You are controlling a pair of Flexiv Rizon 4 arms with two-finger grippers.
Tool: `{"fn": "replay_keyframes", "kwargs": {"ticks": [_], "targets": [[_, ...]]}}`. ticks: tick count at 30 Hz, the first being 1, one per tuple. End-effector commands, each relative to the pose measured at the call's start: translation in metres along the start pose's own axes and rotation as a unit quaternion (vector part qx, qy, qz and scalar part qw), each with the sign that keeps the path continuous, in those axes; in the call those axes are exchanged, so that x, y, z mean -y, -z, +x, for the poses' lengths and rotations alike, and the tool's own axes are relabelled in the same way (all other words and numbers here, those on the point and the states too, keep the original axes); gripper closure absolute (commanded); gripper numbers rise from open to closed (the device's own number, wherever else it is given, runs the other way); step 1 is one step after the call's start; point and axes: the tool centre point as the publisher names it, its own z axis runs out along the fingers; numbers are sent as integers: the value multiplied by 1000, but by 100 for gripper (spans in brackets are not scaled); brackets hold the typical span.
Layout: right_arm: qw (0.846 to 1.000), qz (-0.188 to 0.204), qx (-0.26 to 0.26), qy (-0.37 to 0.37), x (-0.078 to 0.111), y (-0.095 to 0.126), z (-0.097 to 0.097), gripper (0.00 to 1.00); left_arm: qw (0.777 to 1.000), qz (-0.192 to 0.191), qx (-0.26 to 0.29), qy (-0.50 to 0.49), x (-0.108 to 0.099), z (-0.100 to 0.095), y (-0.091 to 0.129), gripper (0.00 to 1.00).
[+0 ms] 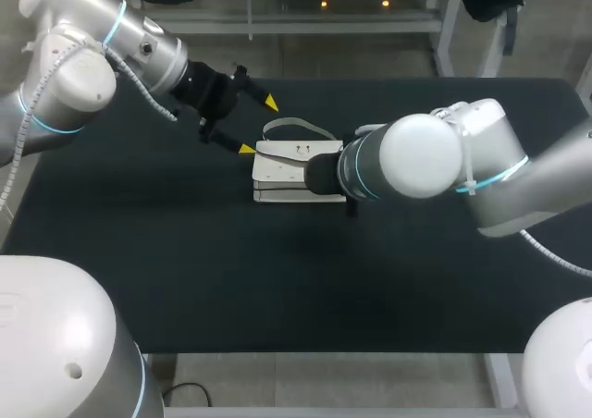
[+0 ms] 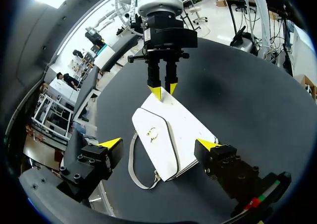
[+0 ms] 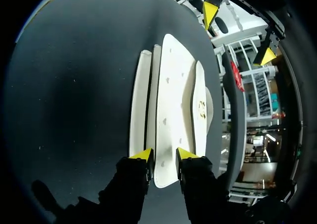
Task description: Pick up the bag, open it, inspect its contents, close it, and place it on the opposite side
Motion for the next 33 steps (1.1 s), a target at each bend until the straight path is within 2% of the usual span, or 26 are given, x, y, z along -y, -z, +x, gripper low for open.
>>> {"fn": "replay_keyframes", "kwargs": {"ticks": [1, 6, 13, 21, 33], "targets": [[1000, -3, 2, 0, 2, -3, 3, 77, 1000, 2, -3, 0, -2, -2, -3, 0], [1000, 1, 1, 1, 1, -5, 4, 82, 1000, 3, -9, -2, -2, -2, -6, 0], [1000, 4, 2, 1, -1, -7, 4, 100, 1000, 4, -11, -4, -1, 0, -6, 0], [1000, 5, 8, -4, -7, -5, 5, 100, 1000, 2, 10, -25, -2, 6, -9, 0], [1000, 9, 10, -9, -10, -4, 5, 100, 991, -18, 82, -105, 15, 14, -12, 0]]}}
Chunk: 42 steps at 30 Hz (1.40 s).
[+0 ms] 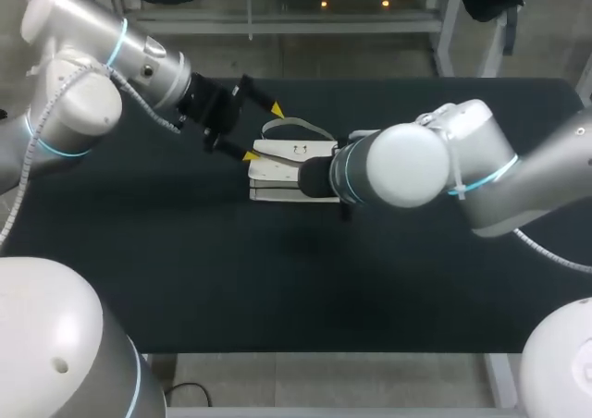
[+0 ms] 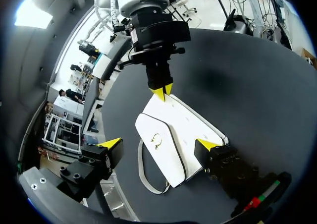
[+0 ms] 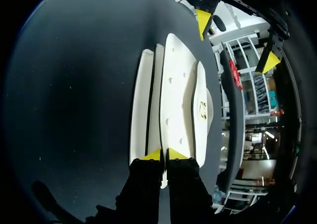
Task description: Pick up the bag, open it, inspect its contents, close it, and place it on the opposite side
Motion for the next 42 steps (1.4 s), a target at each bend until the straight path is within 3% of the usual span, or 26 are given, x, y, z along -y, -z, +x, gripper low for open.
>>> {"fn": "replay_keyframes", "kwargs": {"ticks": [1, 14, 18, 19, 22, 32, 42], "targets": [[1000, 0, 2, 0, -1, -1, 2, 100, 999, -14, 49, -13, 12, 9, 2, 0], [1000, 0, 2, 0, -1, -1, 2, 100, 999, -21, 32, -2, 11, 15, -22, 4], [1000, 0, 2, 0, -1, -1, 2, 100, 999, -21, 27, 4, 7, 15, -30, 27], [1000, 0, 2, 0, -1, -1, 2, 100, 999, -21, 26, 6, 6, 15, -32, 37], [1000, 0, 2, 0, -1, -1, 2, 100, 1000, -18, 16, 17, 1, 14, -37, 46], [1000, 0, 2, 0, -1, -1, 2, 100, 999, -18, -12, 32, -8, 19, -49, 41], [1000, 0, 2, 0, -1, -1, 2, 100, 999, -31, -13, 36, -13, 20, -59, 51]]}}
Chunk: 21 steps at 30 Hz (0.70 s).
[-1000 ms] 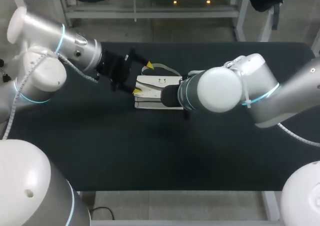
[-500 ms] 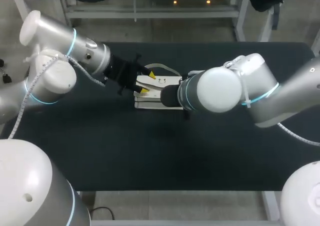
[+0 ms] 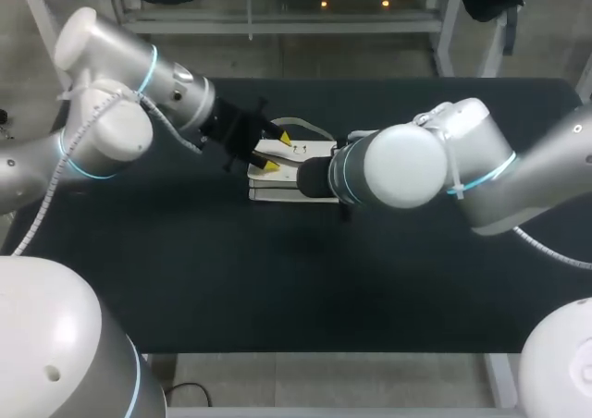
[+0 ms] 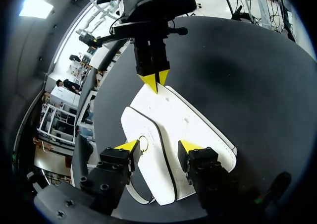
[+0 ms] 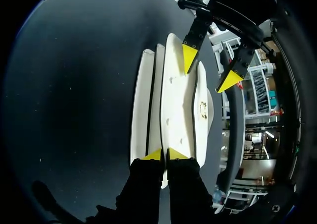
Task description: Pick up the bag, open it, inspect its contents, close it, and place it on the opposite side
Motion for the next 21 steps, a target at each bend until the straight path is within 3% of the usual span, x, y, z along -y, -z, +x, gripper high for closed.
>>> {"fn": "replay_keyframes", "kwargs": {"ticks": [1, 9, 18, 20, 21], "targets": [[1000, -2, 1, 0, 0, -1, 1, 100, 1000, -13, 3, -1, -1, 0, -7, 52], [1000, -2, 1, 0, 0, -1, 1, 100, 998, -55, 15, -9, -4, -3, -13, 57], [1000, -2, 1, 0, 0, -1, 1, 100, 997, -77, 13, 13, -11, -6, -15, 83], [1000, -2, 1, 0, 0, -1, 1, 100, 997, -76, 13, 23, -13, -7, -15, 98], [1000, -2, 1, 0, 0, -1, 1, 100, 996, -78, 14, 28, -14, -8, -15, 100]]}}
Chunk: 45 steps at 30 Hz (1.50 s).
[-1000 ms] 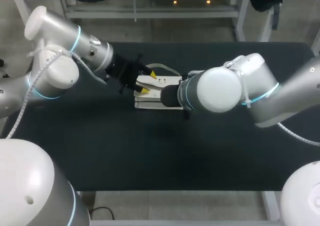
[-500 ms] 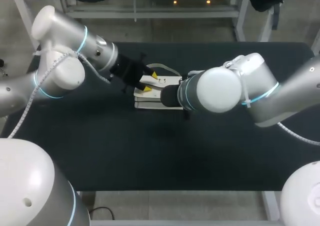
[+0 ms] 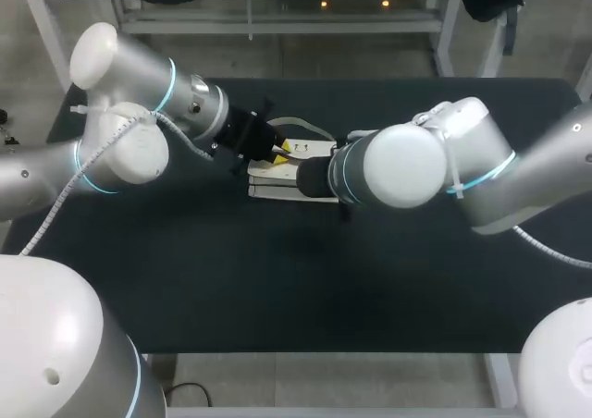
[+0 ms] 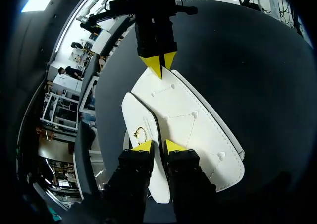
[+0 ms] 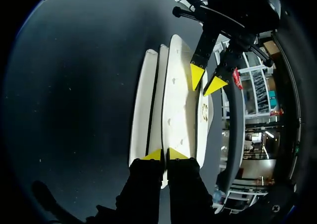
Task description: Pick up the bag, open it, inspect its contents, close it, and place it on the opposite side
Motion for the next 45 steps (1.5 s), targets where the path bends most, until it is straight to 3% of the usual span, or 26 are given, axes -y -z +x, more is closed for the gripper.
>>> {"fn": "replay_keyframes", "kwargs": {"ticks": [1, 17, 37, 45], "targets": [[1000, -2, 1, 0, 1, -1, 2, 100, 1000, -3, -3, 16, -3, -4, -3, 100], [1000, -2, 1, 0, 1, -1, 2, 100, 995, 28, -27, 96, -15, -22, 10, 100], [1000, -2, 1, 0, 1, -1, 2, 100, 992, 28, -43, 111, -14, -17, 11, 100], [1000, -2, 1, 0, 1, -1, 2, 100, 982, 49, -63, 174, -31, -31, 16, 100]]}}
